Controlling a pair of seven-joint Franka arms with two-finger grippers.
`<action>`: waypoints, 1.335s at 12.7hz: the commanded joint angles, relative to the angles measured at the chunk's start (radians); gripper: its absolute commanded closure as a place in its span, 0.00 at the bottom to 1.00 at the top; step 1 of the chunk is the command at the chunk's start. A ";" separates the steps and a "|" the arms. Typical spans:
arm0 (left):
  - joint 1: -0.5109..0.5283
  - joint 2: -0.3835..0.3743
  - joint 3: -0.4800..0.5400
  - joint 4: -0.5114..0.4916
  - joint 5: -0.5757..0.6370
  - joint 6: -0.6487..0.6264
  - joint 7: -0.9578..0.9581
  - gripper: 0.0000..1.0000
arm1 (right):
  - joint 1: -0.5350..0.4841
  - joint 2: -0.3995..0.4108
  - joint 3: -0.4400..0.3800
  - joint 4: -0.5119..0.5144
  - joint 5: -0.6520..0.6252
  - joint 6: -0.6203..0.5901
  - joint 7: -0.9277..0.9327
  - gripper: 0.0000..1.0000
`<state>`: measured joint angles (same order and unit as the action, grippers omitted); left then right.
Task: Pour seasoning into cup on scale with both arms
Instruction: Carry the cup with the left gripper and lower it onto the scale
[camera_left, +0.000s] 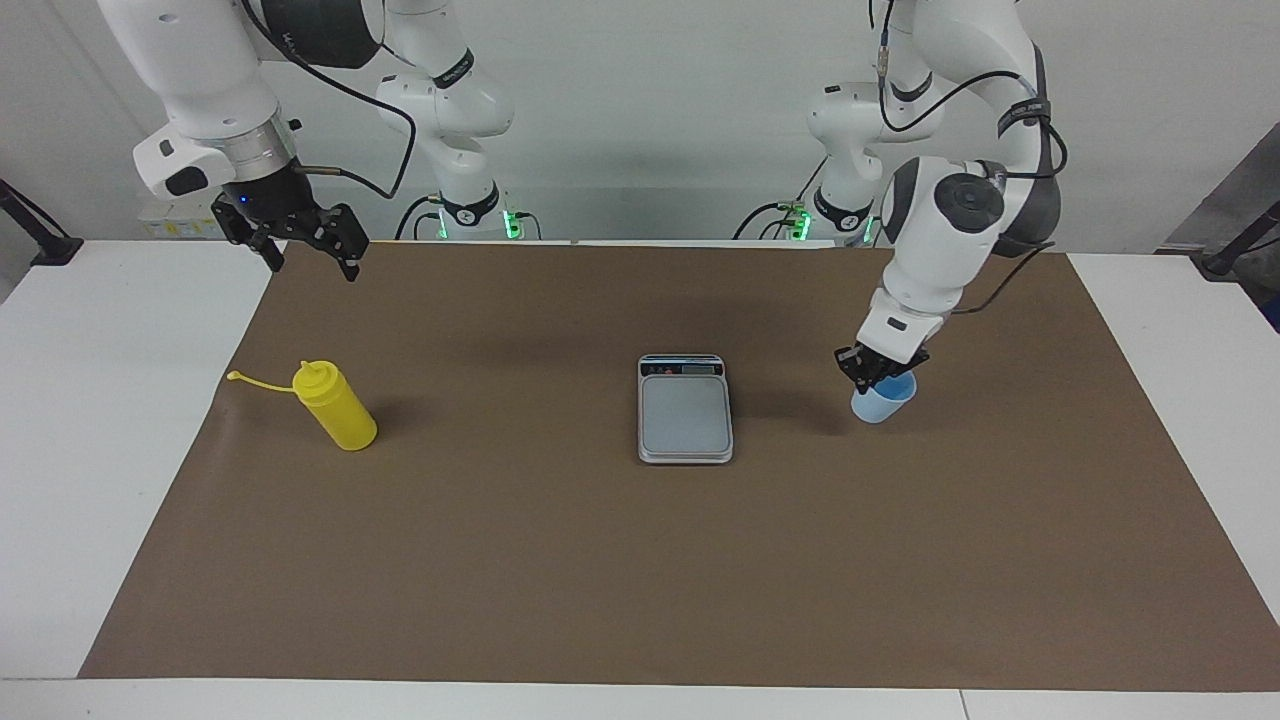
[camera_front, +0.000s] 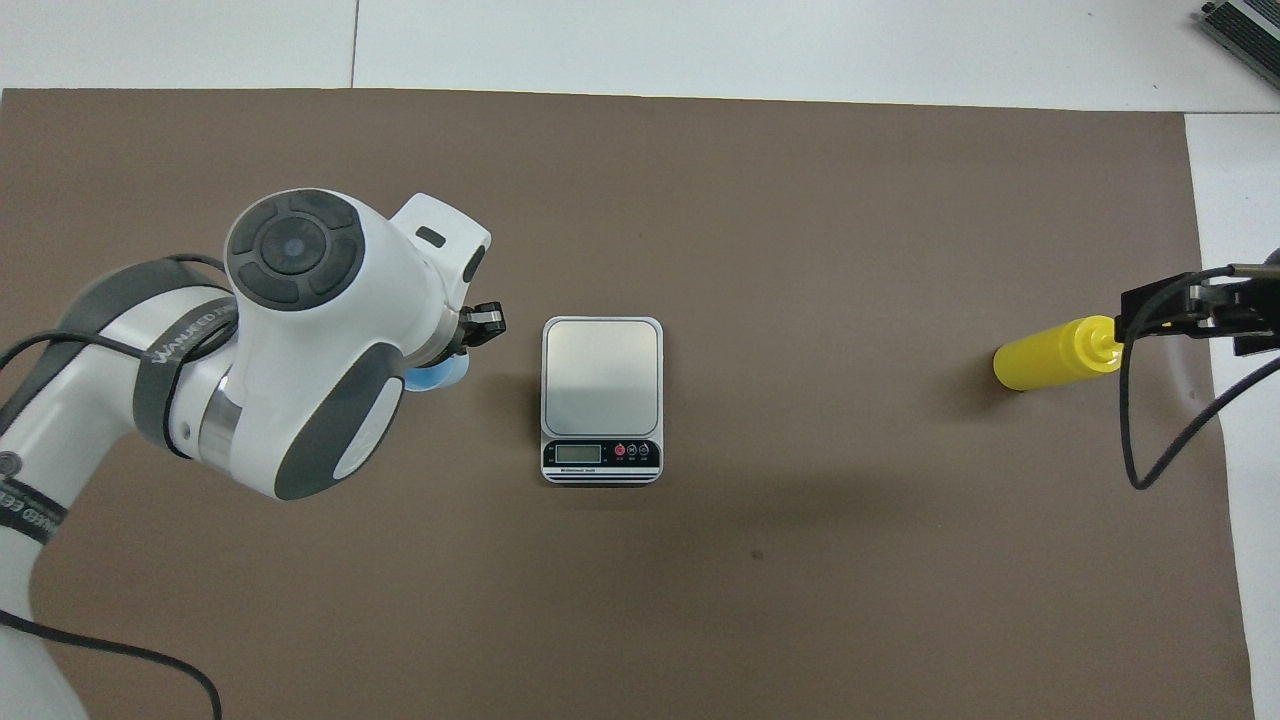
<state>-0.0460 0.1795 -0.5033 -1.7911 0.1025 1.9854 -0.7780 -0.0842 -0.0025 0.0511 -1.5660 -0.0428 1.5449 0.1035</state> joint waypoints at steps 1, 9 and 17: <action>0.006 0.031 -0.069 0.033 0.031 -0.008 -0.084 1.00 | -0.020 -0.010 -0.008 -0.011 0.021 0.001 0.015 0.00; -0.024 0.152 -0.167 0.093 0.141 0.023 -0.236 1.00 | -0.020 -0.010 0.003 -0.011 0.020 -0.002 0.007 0.00; -0.118 0.273 -0.164 0.213 0.239 0.009 -0.316 1.00 | -0.020 -0.001 0.042 0.007 0.020 0.011 0.021 0.00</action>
<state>-0.1499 0.4265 -0.6741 -1.6191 0.3039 2.0132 -1.0731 -0.0968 -0.0025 0.0869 -1.5643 -0.0428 1.5466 0.1037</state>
